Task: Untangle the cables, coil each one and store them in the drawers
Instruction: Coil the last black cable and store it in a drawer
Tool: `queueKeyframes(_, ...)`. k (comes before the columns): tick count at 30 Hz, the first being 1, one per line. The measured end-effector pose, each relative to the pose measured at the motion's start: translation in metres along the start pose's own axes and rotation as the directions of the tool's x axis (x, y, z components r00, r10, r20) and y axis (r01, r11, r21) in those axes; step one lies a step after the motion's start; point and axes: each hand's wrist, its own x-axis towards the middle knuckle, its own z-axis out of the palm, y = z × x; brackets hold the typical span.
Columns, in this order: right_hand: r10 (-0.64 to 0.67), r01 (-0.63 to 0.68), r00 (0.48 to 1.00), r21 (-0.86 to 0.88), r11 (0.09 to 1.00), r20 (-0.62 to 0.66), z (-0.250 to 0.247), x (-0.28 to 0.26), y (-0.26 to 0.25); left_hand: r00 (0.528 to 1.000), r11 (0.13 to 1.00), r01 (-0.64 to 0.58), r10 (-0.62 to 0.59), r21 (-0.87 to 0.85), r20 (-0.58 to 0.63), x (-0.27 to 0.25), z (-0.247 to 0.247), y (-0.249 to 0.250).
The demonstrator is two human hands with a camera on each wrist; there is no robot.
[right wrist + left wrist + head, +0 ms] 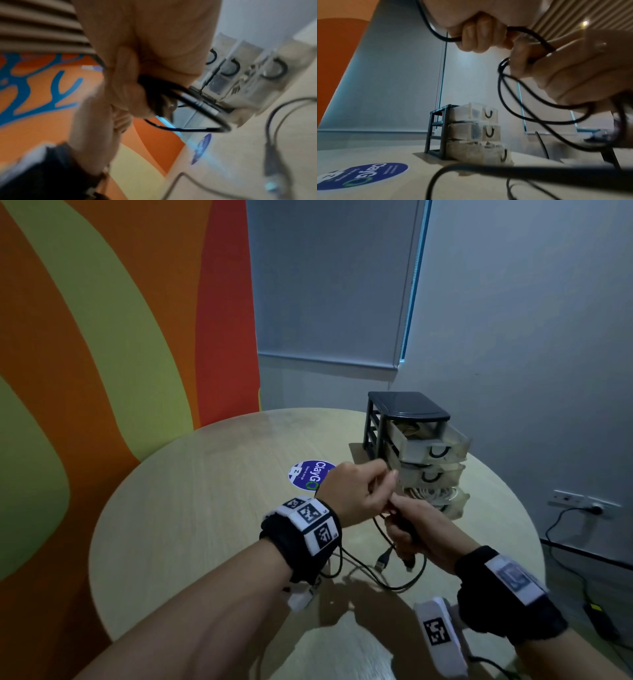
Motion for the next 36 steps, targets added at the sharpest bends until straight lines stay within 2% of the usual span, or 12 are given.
queueKeyframes(3, -0.019, 0.007, 0.998, 0.206, 0.979, 0.059, 0.003, -0.01, -0.012, 0.998, 0.997, 0.018, -0.023, -0.075, -0.063, 0.01, -0.006, 0.005)
queueKeyframes(9, -0.146, 0.173, 0.985, 0.481, 0.86, -0.093, 0.002, -0.014, -0.024, 0.957, 0.939, 0.279, -0.254, -0.199, 0.14, -0.008, 0.001, 0.001)
queueKeyframes(11, -0.207, 0.251, 0.968, 0.608, 0.754, -0.142, 0.0, -0.016, -0.029, 0.895, 0.858, 0.433, -0.371, -0.276, 0.249, -0.016, 0.002, 0.0)
queueKeyframes(14, -0.237, 0.35, 0.937, 0.69, 0.634, -0.257, -0.003, -0.018, -0.038, 0.709, 0.589, 0.699, -0.499, -0.405, 0.497, -0.025, -0.001, 0.003)
queueKeyframes(16, -0.249, 0.432, 0.9, 0.657, 0.617, -0.358, -0.003, -0.018, -0.041, 0.669, 0.503, 0.742, -0.521, -0.442, 0.53, -0.025, -0.006, 0.009)
queueKeyframes(18, -0.265, 0.466, 0.88, 0.604, 0.647, -0.395, -0.002, -0.018, -0.042, 0.708, 0.639, 0.697, -0.543, -0.325, 0.451, -0.021, -0.009, 0.016)
queueKeyframes(20, -0.301, 0.447, 0.89, 0.527, 0.722, -0.342, -0.001, -0.016, -0.04, 0.774, 0.851, 0.525, -0.467, -0.02, 0.428, -0.018, -0.012, 0.021)
queueKeyframes(21, -0.324, 0.437, 0.896, 0.472, 0.765, -0.304, -0.001, -0.016, -0.039, 0.778, 0.904, 0.404, -0.419, 0.138, 0.469, -0.018, -0.012, 0.023)
queueKeyframes(24, -0.358, 0.407, 0.906, 0.231, 0.884, -0.227, -0.002, -0.013, -0.033, 0.75, 0.911, 0.009, -0.278, 0.411, 0.6, -0.017, -0.022, 0.036)
queueKeyframes(29, -0.347, 0.312, 0.922, -0.202, 0.928, -0.173, 0.004, -0.009, -0.017, 0.771, 0.859, -0.344, 0.029, 0.379, 0.636, -0.005, -0.036, 0.058)
queueKeyframes(32, -0.261, 0.19, 0.951, -0.355, 0.915, -0.163, 0.006, -0.008, -0.008, 0.805, 0.923, -0.281, 0.077, 0.263, 0.588, 0.003, -0.041, 0.057)
queueKeyframes(36, -0.119, 0.104, 0.987, -0.136, 0.985, -0.106, 0.005, -0.018, -0.009, 0.902, 0.994, 0.052, -0.088, 0.096, 0.423, 0.014, -0.059, 0.043)
